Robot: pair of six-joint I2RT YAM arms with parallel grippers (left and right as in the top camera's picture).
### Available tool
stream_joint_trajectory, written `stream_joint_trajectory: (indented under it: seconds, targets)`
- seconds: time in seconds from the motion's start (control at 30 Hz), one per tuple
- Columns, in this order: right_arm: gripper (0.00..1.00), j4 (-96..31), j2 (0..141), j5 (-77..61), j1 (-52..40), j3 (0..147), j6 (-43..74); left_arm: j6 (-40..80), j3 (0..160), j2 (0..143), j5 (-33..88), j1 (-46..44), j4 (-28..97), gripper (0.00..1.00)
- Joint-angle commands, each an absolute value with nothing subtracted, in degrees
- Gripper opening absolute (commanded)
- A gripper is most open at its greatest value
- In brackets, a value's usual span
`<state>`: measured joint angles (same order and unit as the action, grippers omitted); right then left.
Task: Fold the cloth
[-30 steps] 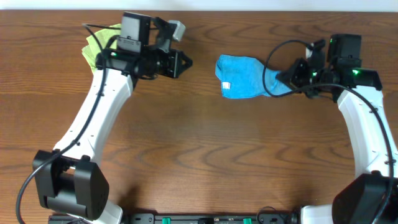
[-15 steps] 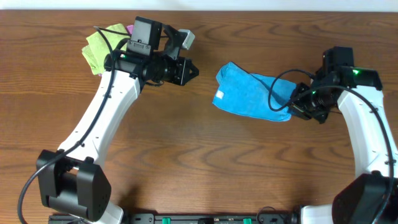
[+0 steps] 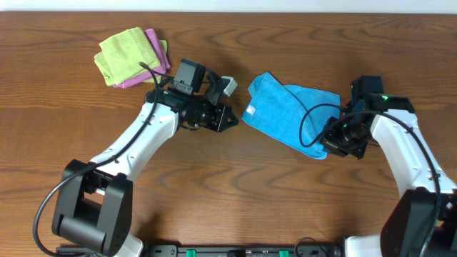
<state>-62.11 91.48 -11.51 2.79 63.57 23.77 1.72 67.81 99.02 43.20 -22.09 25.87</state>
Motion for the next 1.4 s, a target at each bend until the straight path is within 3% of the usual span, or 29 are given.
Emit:
stream_joint_trajectory:
  seconds: [0.0,0.03,0.07,0.13,0.23,0.6,0.87,1.37]
  targets:
    - [0.02,-61.78,91.50,-11.18,1.91,63.26,22.20,2.13,66.32,99.63,41.85,-22.06,21.74,0.06]
    - [0.02,-61.65,91.50,-11.20,1.78,63.26,22.15,2.15,66.19,100.03,42.11,-22.09,20.32,0.06]
    - [0.01,-61.47,91.50,-11.20,1.52,63.26,22.13,2.15,66.19,100.79,42.24,-22.11,19.42,0.12]
    - [0.02,-61.01,91.50,-11.66,0.99,63.26,21.43,2.42,66.19,102.96,44.03,-22.11,18.48,0.44]
    - [0.02,-60.55,91.50,-12.08,0.19,63.26,20.64,2.39,66.19,106.45,47.42,-21.78,16.91,0.68]
    - [0.02,-60.18,91.50,-12.29,-0.08,63.26,16.97,2.72,66.24,113.25,49.82,-18.63,7.68,0.70]
    - [0.01,-59.96,91.50,-13.87,-0.08,63.26,13.63,2.15,66.76,116.68,54.24,-16.80,1.32,0.89]
    - [0.02,-60.18,91.50,-13.98,-0.08,63.26,12.10,0.54,74.13,127.11,59.07,-16.80,-3.42,0.90]
